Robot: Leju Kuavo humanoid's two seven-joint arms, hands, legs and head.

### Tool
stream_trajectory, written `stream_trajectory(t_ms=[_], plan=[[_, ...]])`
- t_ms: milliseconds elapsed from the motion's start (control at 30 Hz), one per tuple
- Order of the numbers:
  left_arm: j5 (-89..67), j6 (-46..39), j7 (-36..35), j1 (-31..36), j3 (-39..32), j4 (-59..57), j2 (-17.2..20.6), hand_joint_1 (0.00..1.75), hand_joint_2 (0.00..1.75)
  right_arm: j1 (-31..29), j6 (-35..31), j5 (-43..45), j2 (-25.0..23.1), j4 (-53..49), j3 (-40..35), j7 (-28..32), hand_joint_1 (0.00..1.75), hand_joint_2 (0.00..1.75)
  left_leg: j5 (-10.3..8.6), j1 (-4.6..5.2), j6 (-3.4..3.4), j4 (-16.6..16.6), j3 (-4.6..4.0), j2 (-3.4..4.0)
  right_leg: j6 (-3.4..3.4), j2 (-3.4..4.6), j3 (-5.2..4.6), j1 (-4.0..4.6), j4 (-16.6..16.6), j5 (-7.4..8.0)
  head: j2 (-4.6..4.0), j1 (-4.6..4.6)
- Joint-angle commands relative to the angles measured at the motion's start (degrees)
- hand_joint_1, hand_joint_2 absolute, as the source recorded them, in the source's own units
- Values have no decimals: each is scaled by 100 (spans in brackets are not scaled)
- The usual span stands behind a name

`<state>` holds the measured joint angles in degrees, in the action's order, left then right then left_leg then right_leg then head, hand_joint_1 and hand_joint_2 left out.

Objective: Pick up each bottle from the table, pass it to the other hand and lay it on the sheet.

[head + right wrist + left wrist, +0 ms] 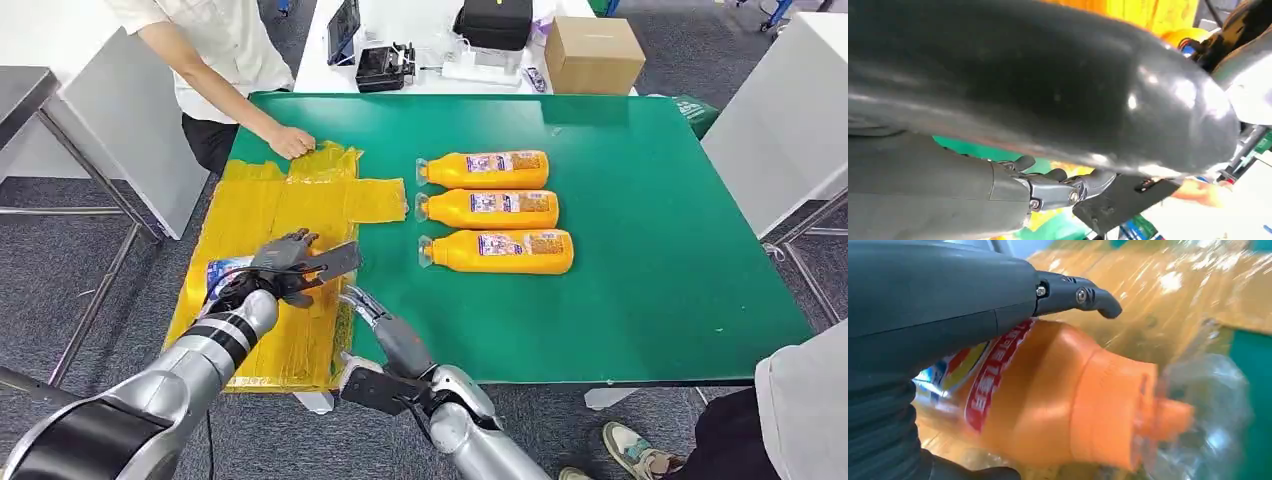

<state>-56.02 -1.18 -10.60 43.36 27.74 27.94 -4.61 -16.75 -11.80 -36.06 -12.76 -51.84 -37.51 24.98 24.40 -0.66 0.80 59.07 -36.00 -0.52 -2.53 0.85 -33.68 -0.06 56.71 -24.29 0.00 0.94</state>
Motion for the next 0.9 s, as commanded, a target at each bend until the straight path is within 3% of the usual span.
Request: stream_trajectory(t_ms=[33,133,400,433,500,533,567,600,767,900], plan=[[56,-665,473,-1024,145,3115,533,0,175,272,-116,-162,428,-401,75,-61,0,0,7,6,1,-8,23,1,4,-13,22,-3,-5,-10,0,-2],[662,-893,863,-1832,-279,4441,738,0,175,389,-189,-220,491,-511,128,-92,0,0,12,9,0,-13,29,21,4,7,23,-7,-6,-9,0,-2],[1943,-195,1618,-2269,-319,5136,853,0,175,427,-279,-386,617,-545,216,-54,0,0,7,5,-2,-6,5,16,5,4,-3,-3,-1,-6,0,0],[2309,-206,1823,-2433,-428,5346,757,0,175,404,-756,-983,791,-566,157,-401,0,0,6,2,-1,-3,-2,12,4,3,-7,0,-2,-4,0,-2],[2448,-241,1818,-2611,-451,5611,730,0,175,428,-858,-1225,965,-618,223,-545,0,0,4,2,1,-4,-8,9,1,2,-11,-1,-5,-3,0,0],[2800,-369,1994,-2848,-608,5872,584,0,175,441,-1234,-1721,1183,-573,358,-1005,0,0,6,4,2,-7,2,12,1,1,-2,-3,-7,-5,0,0],[2796,-375,1994,-2956,-582,6015,598,0,175,468,-1228,-1698,1304,-576,461,-927,0,0,5,4,2,-7,-2,9,0,0,-4,-3,-8,-4,0,-2],[3099,-518,2150,-3148,-721,6197,451,0,175,437,-1618,-2240,1458,-454,630,-1408,0,175,5,9,4,-10,7,4,0,-8,6,-8,-9,-7,0,0],[4012,-653,2405,-3862,-762,6814,161,0,175,298,-2178,-3056,2147,-265,1565,-1640,0,175,6,19,6,-6,0,-3,-4,-12,3,-18,-11,-7,0,-2],[4055,-720,2462,-3837,-755,6769,147,0,175,271,-2216,-3212,2135,-261,1678,-1690,0,175,9,30,6,-3,-3,-2,-1,-15,1,-26,-7,-8,0,-2]])
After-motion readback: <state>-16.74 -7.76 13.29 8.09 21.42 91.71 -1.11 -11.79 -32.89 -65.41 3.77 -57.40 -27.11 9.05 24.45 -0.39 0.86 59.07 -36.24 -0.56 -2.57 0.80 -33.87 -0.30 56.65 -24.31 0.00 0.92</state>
